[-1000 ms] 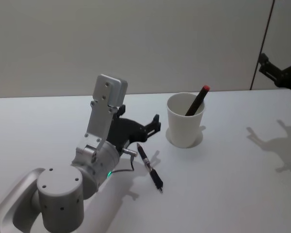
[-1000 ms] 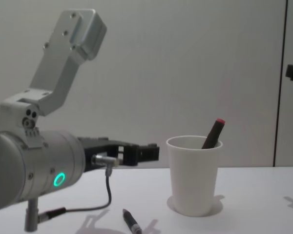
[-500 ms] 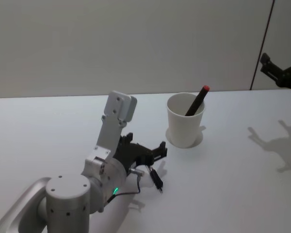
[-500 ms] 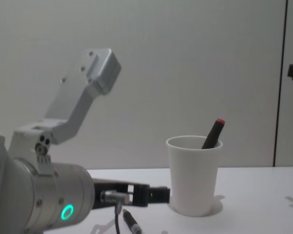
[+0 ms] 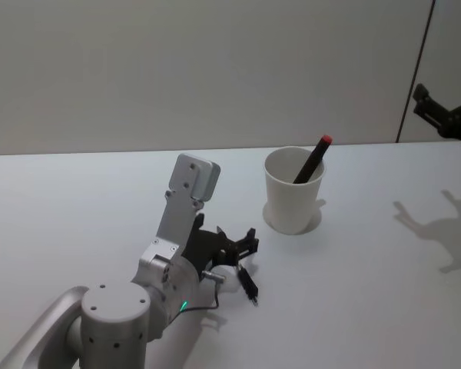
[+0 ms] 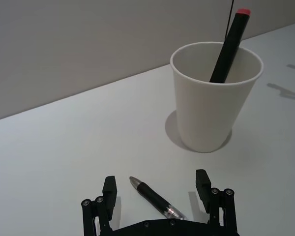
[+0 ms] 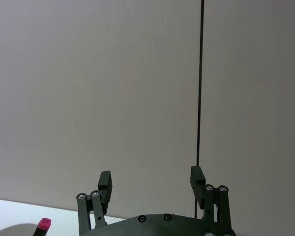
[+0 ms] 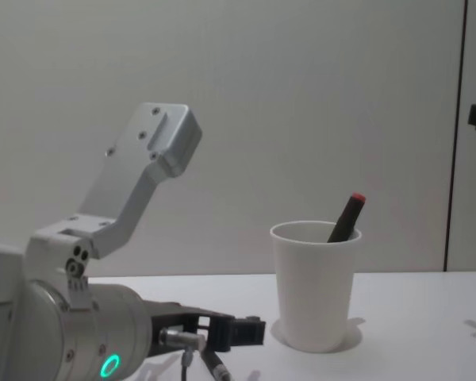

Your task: Place the pen into the pen holder.

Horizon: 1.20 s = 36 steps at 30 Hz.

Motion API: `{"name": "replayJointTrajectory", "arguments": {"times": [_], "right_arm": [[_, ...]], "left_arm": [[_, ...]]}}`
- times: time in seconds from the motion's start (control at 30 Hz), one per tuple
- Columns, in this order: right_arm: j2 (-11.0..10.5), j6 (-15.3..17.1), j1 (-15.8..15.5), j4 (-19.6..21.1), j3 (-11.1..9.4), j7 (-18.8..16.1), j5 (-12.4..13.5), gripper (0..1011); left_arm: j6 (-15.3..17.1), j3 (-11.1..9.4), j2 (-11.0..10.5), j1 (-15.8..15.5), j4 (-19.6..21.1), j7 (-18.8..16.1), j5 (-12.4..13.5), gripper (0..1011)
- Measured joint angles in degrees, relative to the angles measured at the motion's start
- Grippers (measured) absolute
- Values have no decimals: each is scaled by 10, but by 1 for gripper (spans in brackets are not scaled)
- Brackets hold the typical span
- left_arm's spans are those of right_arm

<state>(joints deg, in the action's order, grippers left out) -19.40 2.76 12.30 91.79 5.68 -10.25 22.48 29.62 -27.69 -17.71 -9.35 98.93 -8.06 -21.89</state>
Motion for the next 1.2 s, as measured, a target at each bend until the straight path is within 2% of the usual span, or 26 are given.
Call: {"name": "replayJointTrajectory", "arguments": {"times": [0.17,0.33,1.2], "right_arm": [[0,0,0,0,0,0,0,1002],[0,0,0,0,0,0,0,1002],[0,0,0,0,0,0,0,1002]], "left_arm": [[-16,0,1,-4,-9,-1,27,1001],[-21,2,3,-8,-17,0,41,1001],[16,14,12,-22,-49,51,43,1001]]}}
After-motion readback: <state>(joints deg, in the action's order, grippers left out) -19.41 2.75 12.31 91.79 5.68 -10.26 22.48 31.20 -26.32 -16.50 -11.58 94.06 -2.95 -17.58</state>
